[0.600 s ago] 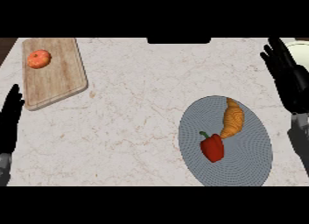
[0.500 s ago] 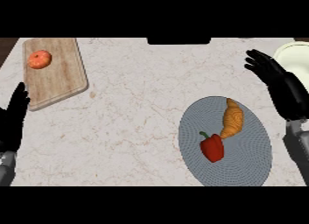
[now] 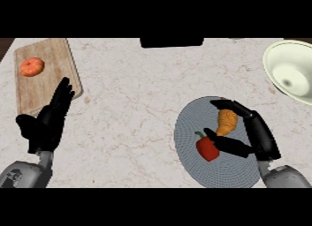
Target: Pick the bell pepper from the placemat and place it in the bowl
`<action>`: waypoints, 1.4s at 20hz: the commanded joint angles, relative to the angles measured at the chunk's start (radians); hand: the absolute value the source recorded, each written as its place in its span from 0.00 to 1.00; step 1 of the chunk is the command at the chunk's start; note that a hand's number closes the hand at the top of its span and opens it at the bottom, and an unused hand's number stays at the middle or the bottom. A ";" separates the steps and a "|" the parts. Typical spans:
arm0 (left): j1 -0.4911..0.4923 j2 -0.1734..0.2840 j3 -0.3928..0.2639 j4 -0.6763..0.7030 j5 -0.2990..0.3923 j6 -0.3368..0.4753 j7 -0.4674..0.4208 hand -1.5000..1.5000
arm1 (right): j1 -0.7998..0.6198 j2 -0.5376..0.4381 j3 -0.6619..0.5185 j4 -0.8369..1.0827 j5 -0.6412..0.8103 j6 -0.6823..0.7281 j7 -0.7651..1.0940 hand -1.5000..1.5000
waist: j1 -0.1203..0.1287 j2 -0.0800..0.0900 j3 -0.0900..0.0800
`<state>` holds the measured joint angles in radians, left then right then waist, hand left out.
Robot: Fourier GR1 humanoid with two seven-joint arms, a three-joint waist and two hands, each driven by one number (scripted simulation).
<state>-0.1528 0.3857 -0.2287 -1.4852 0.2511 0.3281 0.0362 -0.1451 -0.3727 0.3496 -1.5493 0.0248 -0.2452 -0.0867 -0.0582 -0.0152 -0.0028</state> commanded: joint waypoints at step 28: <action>-0.013 -0.123 -0.021 -0.055 -0.085 -0.048 0.024 0.50 | 0.233 -0.053 0.096 -0.580 0.416 0.158 0.793 0.00 | 0.057 0.014 0.003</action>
<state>-0.1710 0.2727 -0.2566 -1.5084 0.1789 0.2701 0.0248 0.0505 -0.4122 0.4348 -2.1095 0.4527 -0.1550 0.6471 0.0031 0.0004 -0.0009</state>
